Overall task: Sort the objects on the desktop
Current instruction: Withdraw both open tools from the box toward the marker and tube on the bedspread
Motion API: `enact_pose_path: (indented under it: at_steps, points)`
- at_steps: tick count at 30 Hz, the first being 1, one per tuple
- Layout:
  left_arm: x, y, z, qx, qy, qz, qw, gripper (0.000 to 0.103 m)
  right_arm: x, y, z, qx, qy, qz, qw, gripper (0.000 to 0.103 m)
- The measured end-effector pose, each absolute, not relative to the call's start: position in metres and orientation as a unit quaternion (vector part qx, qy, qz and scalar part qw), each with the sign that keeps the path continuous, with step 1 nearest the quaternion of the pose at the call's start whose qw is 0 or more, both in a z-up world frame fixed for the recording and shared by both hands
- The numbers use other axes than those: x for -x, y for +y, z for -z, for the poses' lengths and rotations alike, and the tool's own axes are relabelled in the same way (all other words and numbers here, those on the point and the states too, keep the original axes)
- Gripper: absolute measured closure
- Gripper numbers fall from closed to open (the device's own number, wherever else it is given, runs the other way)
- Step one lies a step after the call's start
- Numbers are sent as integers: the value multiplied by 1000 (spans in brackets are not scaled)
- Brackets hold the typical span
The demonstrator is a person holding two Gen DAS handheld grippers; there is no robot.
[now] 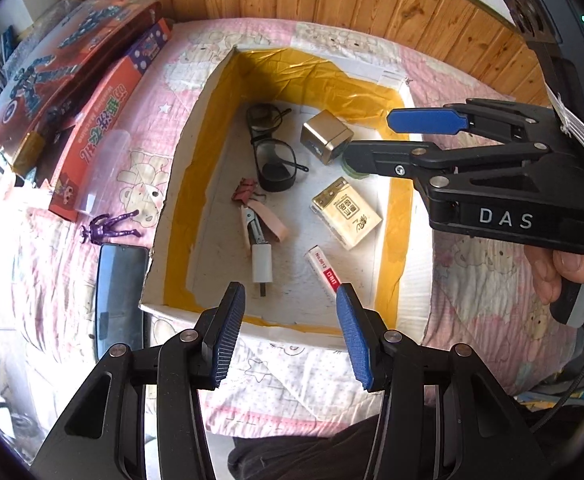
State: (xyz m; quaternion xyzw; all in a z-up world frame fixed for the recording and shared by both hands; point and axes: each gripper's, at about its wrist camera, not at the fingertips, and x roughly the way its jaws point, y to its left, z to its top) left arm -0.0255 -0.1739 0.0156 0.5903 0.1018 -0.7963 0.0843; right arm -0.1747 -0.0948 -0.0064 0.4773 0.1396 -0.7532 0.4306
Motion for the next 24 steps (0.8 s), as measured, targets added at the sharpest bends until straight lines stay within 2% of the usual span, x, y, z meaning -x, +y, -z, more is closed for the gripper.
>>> enact_pose_path:
  at_steps: [16, 24]
  points:
    - [22, -144, -45, -524, 81, 845, 70, 53, 121, -27, -20, -379, 91, 818, 422, 44]
    - [56, -97, -37, -519, 61, 853, 3, 53, 123, 47, -5, -389, 4, 851, 354, 44]
